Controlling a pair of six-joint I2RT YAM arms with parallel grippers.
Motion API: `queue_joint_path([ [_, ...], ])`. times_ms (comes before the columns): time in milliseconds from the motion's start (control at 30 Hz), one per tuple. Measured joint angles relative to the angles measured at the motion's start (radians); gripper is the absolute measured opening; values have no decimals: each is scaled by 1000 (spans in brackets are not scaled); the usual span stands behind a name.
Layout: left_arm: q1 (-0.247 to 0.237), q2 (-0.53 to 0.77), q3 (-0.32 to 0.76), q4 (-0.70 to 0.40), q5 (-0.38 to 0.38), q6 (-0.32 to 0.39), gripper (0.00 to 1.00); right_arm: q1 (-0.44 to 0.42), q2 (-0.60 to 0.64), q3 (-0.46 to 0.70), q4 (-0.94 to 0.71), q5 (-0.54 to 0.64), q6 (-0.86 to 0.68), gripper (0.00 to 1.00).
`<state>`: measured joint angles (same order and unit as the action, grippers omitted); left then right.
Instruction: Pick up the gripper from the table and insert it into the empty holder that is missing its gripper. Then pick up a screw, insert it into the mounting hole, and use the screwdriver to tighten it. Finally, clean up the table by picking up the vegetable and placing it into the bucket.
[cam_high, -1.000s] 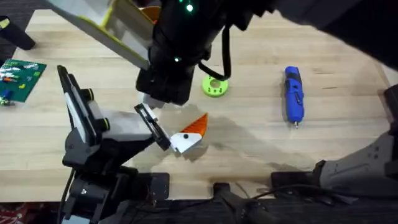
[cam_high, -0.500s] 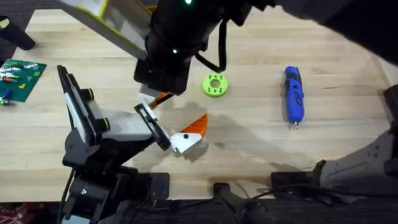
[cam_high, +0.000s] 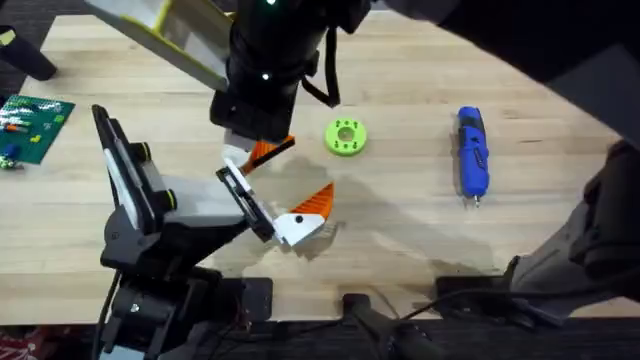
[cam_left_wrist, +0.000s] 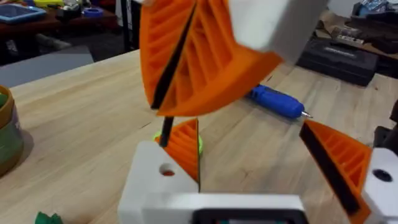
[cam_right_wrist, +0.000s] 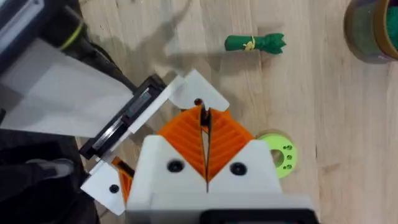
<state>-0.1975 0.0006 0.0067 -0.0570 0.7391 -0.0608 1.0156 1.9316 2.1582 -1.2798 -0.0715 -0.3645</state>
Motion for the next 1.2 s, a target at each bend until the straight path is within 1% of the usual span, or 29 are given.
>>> queue_joint_path([
  [300,0,0,0,0,0,0,986,-12,2,1,-23,0,-8,6],
  [667,0,0,0,0,0,0,986,-12,24,2,-26,0,-23,6],
  [1200,0,0,0,0,0,0,986,-4,24,2,-26,-5,-26,6],
])
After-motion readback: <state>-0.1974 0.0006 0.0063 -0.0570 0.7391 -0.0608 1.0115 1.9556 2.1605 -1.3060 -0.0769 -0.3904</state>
